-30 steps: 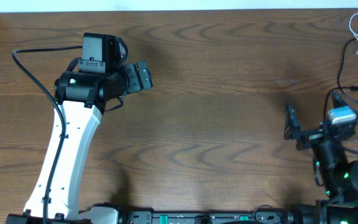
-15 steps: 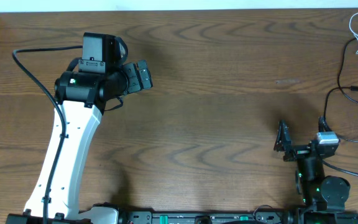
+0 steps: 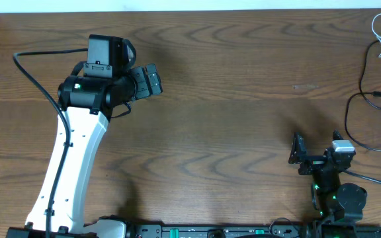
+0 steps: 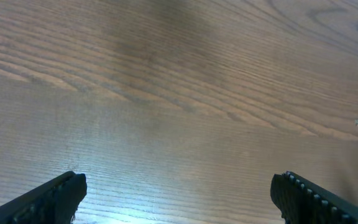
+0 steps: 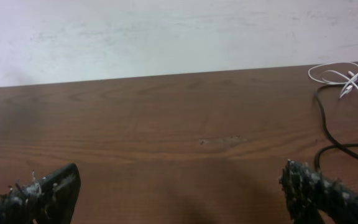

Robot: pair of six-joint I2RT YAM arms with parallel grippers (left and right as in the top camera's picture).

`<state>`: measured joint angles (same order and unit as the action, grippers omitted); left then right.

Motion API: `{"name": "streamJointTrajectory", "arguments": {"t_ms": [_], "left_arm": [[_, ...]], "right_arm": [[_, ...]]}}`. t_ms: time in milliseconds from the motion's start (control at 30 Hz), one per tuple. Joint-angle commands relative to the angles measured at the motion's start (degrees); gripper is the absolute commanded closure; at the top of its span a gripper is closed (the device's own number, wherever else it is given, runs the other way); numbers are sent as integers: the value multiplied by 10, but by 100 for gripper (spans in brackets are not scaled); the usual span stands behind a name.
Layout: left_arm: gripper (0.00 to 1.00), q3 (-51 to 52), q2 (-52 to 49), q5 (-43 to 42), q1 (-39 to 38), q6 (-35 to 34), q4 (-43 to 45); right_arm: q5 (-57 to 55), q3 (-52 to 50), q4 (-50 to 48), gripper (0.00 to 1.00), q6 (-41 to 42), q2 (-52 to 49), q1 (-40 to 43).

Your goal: Untangle cables

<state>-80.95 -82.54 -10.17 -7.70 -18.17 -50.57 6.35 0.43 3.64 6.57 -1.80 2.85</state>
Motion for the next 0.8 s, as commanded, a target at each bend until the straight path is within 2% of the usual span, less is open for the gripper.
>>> {"name": "streamJointTrajectory", "arguments": {"t_ms": [0,500,767], "left_arm": [[0,-3,-2,2,2,-1,0],[1,-3,-2,3,2,0,-1],[1,-3,8,43,6,6,-22]], "right_arm": [[-4,-1,2,1,7,2,-4],[-4,-1,2,1,7,2,-4],[-4,-1,2,1,7,2,-4]]}}
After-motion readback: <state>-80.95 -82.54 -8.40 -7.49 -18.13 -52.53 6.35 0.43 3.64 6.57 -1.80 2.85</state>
